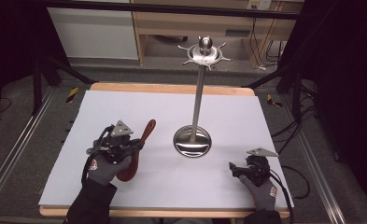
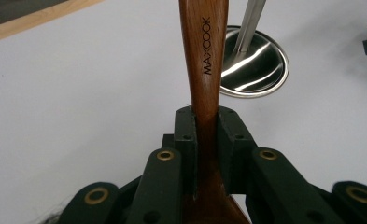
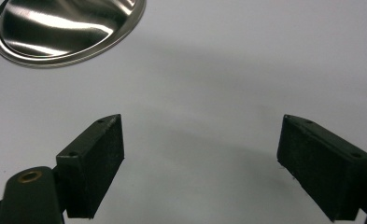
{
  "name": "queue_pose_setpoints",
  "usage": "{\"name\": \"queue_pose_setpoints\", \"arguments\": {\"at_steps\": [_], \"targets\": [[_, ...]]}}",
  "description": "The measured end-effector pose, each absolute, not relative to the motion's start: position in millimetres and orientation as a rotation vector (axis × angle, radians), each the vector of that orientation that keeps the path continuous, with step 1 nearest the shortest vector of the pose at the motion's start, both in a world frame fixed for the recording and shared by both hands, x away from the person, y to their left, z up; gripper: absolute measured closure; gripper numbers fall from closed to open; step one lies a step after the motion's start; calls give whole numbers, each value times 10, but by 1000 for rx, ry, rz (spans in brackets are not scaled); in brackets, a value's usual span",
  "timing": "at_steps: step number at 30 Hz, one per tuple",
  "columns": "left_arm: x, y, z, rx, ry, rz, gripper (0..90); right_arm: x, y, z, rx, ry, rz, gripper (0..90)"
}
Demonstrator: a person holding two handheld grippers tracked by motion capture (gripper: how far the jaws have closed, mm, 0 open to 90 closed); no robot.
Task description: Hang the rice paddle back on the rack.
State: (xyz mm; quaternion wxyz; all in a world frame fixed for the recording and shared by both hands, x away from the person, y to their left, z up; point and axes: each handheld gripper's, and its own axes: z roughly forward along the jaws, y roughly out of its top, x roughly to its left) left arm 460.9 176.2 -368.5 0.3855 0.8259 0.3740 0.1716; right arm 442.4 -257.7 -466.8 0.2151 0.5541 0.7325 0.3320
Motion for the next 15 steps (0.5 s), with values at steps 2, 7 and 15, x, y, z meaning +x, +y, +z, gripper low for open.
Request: {"name": "queue_pose_setpoints", "arguments": {"at_steps": [2, 7, 15], "targets": [[4605, 1765, -3663, 2093, 951, 431, 786, 4427, -2581, -4668, 1531, 2032, 919, 151], [4600, 1784, -3600, 2049, 947, 443, 786, 4429, -2584, -4668, 1526, 2034, 917, 151], [4577, 1763, -3481, 1952, 912, 452, 786, 4423, -2579, -4660, 1528, 2034, 926, 151]]}}
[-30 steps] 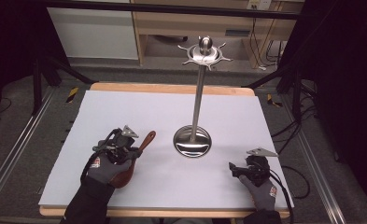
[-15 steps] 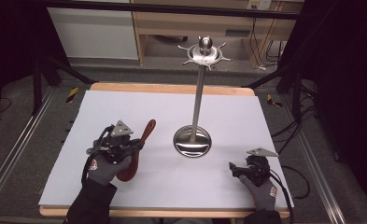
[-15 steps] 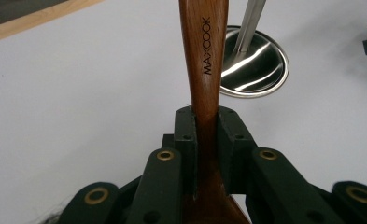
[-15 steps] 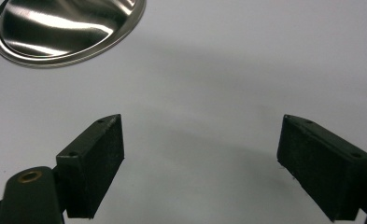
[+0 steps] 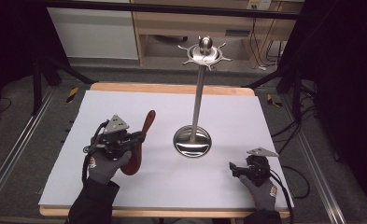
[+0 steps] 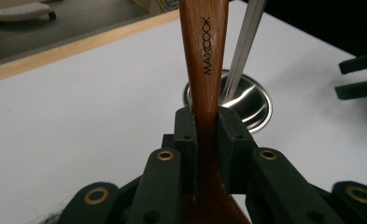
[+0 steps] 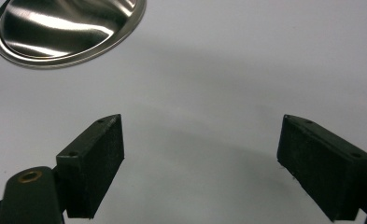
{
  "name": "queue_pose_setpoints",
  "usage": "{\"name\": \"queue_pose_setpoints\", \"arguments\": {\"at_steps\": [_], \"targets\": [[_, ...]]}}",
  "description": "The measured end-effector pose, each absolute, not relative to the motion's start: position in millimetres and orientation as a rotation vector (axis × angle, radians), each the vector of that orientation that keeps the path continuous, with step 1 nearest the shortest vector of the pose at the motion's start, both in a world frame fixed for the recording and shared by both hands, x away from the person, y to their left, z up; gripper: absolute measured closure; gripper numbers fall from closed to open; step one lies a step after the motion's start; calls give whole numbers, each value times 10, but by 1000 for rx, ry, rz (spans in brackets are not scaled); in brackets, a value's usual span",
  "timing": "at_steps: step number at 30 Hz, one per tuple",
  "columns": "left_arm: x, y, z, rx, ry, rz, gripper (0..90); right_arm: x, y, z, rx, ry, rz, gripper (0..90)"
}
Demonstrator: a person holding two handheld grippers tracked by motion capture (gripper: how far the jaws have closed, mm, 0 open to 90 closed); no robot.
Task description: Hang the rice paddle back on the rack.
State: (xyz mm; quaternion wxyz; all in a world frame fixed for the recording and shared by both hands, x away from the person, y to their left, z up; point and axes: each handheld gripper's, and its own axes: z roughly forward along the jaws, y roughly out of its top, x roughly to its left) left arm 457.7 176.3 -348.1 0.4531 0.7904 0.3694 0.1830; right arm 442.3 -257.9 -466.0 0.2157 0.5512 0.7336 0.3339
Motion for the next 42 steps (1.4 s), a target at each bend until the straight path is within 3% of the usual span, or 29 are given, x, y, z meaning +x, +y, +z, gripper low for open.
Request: {"name": "queue_pose_setpoints", "arguments": {"at_steps": [42], "targets": [[4448, 1542, -2817, 1803, 758, 523, 786, 4420, -2574, -4658, 1513, 2033, 924, 151]]}}
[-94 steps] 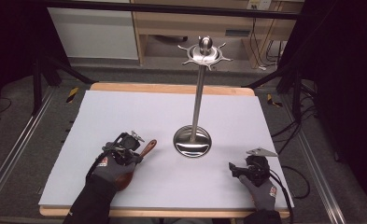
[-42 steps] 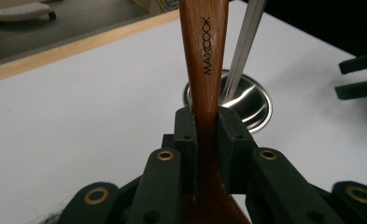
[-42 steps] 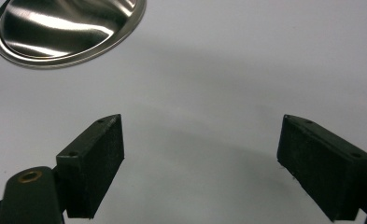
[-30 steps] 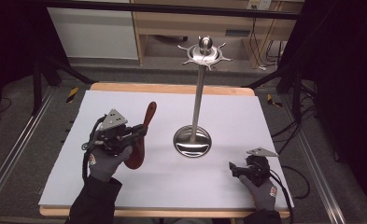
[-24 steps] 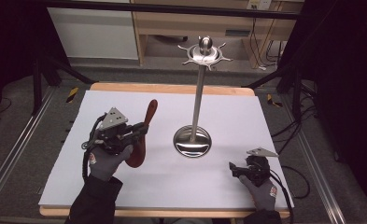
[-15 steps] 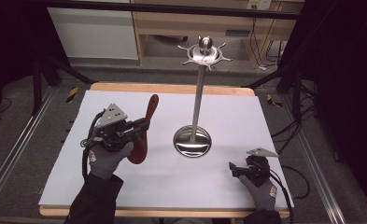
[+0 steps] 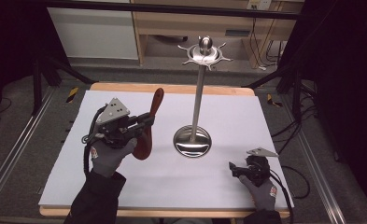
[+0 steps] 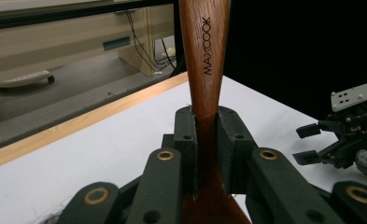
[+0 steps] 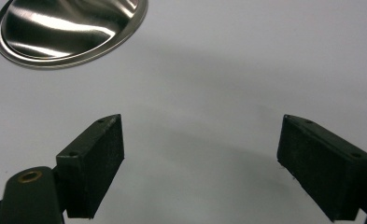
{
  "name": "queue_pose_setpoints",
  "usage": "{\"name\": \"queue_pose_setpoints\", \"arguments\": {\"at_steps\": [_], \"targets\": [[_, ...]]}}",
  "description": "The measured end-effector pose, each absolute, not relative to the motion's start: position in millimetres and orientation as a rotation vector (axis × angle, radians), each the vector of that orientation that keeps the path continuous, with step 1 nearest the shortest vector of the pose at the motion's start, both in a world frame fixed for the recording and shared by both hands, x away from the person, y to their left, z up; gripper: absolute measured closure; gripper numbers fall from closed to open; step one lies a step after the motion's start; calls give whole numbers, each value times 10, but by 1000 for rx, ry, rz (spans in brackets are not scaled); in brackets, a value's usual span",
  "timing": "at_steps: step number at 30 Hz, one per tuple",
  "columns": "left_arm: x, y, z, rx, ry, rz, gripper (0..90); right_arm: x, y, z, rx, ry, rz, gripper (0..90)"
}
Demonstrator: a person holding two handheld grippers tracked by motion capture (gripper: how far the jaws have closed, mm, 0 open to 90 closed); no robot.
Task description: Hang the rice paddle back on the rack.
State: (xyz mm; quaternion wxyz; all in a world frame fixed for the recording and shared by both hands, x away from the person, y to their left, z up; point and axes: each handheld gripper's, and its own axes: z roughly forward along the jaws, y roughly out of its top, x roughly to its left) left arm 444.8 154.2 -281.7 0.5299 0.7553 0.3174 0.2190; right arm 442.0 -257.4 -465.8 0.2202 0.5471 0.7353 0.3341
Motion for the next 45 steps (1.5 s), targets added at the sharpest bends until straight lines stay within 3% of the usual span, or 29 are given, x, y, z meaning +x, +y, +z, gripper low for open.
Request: {"name": "queue_pose_setpoints", "arguments": {"at_steps": [45], "targets": [[4638, 1274, -2348, 1741, 706, 513, 785, 4423, -2584, -4668, 1505, 2028, 934, 144]]}}
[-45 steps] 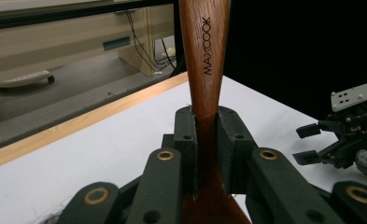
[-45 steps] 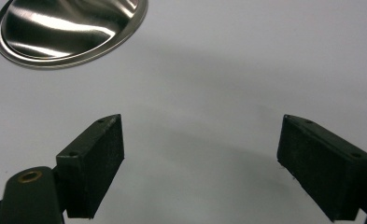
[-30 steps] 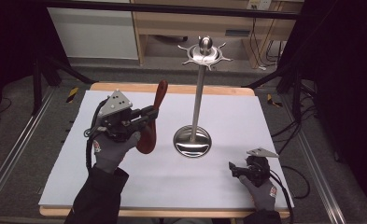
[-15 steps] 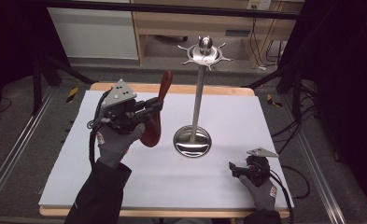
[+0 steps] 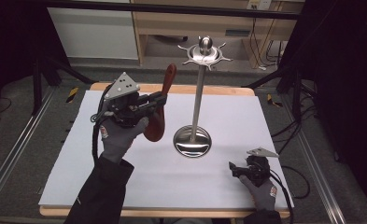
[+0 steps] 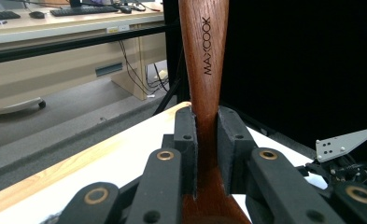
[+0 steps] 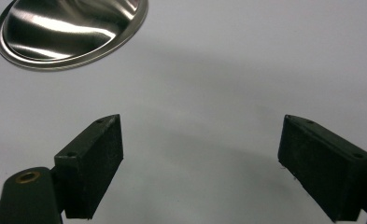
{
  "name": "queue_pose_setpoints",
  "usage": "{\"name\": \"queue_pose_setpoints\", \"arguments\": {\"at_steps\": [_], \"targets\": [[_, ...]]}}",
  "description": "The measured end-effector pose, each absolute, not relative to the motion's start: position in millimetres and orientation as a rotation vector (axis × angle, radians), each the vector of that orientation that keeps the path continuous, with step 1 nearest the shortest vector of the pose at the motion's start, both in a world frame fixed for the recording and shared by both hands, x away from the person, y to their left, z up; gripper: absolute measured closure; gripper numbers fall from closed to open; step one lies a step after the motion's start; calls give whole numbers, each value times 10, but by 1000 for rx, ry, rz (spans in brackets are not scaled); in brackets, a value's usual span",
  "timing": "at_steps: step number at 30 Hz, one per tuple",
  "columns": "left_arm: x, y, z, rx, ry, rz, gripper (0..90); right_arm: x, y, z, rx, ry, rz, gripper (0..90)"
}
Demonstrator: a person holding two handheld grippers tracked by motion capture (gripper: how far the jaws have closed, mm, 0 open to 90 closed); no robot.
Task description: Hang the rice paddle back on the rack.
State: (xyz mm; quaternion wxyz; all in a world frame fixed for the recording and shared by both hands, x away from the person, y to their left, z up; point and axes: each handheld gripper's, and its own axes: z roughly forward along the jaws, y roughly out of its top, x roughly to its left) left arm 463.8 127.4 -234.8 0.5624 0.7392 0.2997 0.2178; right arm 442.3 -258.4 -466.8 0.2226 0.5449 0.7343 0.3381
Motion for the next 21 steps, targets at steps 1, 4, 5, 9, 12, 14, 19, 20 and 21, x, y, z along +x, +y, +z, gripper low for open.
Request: {"name": "queue_pose_setpoints", "arguments": {"at_steps": [1, 4, 5, 9, 12, 14, 19, 20, 21], "targets": [[4647, 1270, -2336, 1741, 698, 522, 785, 4422, -2584, -4667, 1505, 2028, 934, 144], [4655, 1265, -2302, 1740, 694, 528, 786, 4423, -2586, -4667, 1505, 2027, 935, 144], [4657, 1263, -2287, 1740, 692, 530, 785, 4422, -2585, -4665, 1506, 2027, 936, 144], [4653, 1247, -2264, 1731, 691, 532, 786, 4422, -2585, -4664, 1508, 2026, 940, 144], [4662, 1230, -2246, 1732, 688, 533, 785, 4425, -2594, -4661, 1504, 2027, 943, 144], [4672, 1217, -2233, 1735, 687, 533, 785, 4421, -2591, -4657, 1511, 2023, 946, 144], [4693, 1182, -2198, 1738, 681, 539, 785, 4418, -2591, -4654, 1518, 2022, 955, 144], [4693, 1179, -2195, 1738, 681, 540, 785, 4418, -2588, -4654, 1522, 2021, 953, 144], [4693, 1170, -2190, 1736, 682, 540, 786, 4417, -2591, -4654, 1518, 2023, 956, 144]]}}
